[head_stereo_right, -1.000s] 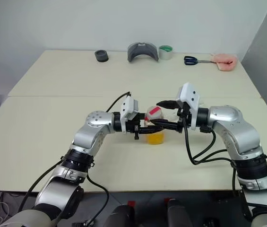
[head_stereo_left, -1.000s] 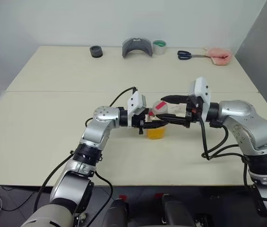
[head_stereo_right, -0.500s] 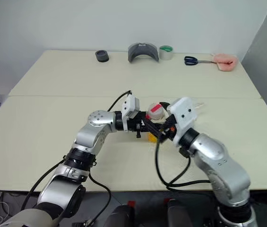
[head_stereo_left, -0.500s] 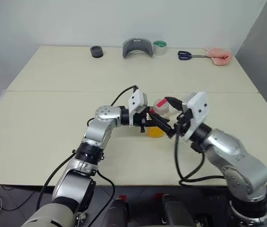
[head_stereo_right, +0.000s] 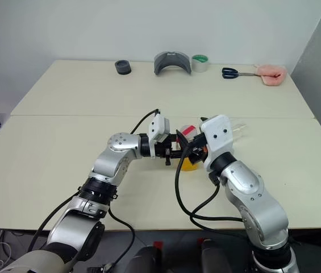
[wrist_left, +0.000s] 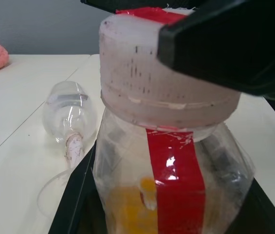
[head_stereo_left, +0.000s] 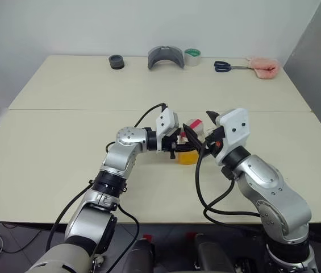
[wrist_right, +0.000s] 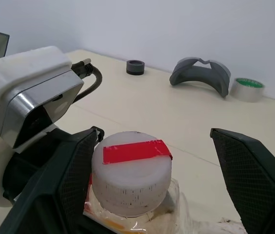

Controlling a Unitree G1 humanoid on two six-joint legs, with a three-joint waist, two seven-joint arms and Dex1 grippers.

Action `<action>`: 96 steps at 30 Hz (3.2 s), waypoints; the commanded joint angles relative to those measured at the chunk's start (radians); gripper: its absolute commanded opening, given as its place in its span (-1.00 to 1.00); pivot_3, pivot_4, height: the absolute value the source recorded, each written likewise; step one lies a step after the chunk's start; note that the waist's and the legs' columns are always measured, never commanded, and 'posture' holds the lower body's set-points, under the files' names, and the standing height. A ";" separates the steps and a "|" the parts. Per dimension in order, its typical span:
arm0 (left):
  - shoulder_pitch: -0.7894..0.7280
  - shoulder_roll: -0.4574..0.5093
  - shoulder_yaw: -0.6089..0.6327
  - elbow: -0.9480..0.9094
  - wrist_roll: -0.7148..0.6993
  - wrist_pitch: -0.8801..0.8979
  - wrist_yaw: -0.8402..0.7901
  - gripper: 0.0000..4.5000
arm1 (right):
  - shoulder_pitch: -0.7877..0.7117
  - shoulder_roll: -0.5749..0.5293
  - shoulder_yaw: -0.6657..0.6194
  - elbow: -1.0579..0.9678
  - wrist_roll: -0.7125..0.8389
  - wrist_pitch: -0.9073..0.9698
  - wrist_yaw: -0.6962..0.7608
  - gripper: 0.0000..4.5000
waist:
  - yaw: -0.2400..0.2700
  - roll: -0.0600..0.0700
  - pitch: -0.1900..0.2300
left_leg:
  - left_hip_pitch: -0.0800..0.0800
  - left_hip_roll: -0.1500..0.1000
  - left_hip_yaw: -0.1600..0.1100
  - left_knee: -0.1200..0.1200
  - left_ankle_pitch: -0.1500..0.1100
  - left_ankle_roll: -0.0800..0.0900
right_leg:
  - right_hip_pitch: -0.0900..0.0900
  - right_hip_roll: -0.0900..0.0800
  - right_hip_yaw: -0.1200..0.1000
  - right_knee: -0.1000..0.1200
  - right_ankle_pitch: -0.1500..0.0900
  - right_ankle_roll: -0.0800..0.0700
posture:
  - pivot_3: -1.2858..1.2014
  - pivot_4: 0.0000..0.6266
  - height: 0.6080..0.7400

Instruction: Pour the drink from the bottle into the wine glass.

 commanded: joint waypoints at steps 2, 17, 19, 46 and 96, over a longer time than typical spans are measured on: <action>-0.023 -0.005 0.008 -0.032 -0.009 -0.025 0.002 -0.23 | -0.011 0.014 0.008 -0.016 -0.014 -0.014 0.000 0.48 | 0.000 0.000 0.000 | 0.000 0.000 0.000 0.000 0.000 0.000 | 0.000 0.000 0.000 0.000 0.000 0.000 | 0.03 -0.52 1.00; -0.026 0.010 -0.004 -0.045 -0.008 -0.050 -0.041 -0.23 | -0.096 -0.235 -0.055 0.177 0.159 -0.211 0.526 -0.18 | -0.003 0.000 0.000 | 0.000 0.000 0.000 0.000 0.000 0.000 | 0.001 0.000 0.000 0.000 0.000 0.000 | 0.03 -0.52 1.00; -0.027 0.016 -0.005 -0.050 -0.007 -0.059 -0.051 -0.23 | -0.165 -0.318 -0.053 0.304 0.186 -0.251 0.687 -0.18 | -0.007 0.000 0.000 | 0.001 0.000 0.001 0.000 0.000 0.000 | 0.001 0.001 0.000 0.000 0.000 0.000 | 0.03 -0.52 1.00; -0.061 0.012 0.029 -0.008 -0.046 -0.009 -0.038 -0.23 | -0.110 -0.209 -0.150 0.071 0.224 -0.125 0.351 0.90 | -0.009 0.000 0.000 | 0.000 0.000 0.000 0.000 0.000 0.000 | 0.001 0.000 0.000 0.000 0.000 0.000 | 0.03 -0.52 1.00; -0.054 0.018 0.019 -0.001 -0.042 -0.023 -0.053 -0.23 | -0.039 -0.255 -0.208 0.073 0.155 -0.130 0.304 0.90 | -0.008 0.000 0.000 | 0.000 0.000 0.000 0.000 0.000 0.000 | 0.001 0.000 0.000 0.000 0.000 0.000 | 0.03 -0.52 1.00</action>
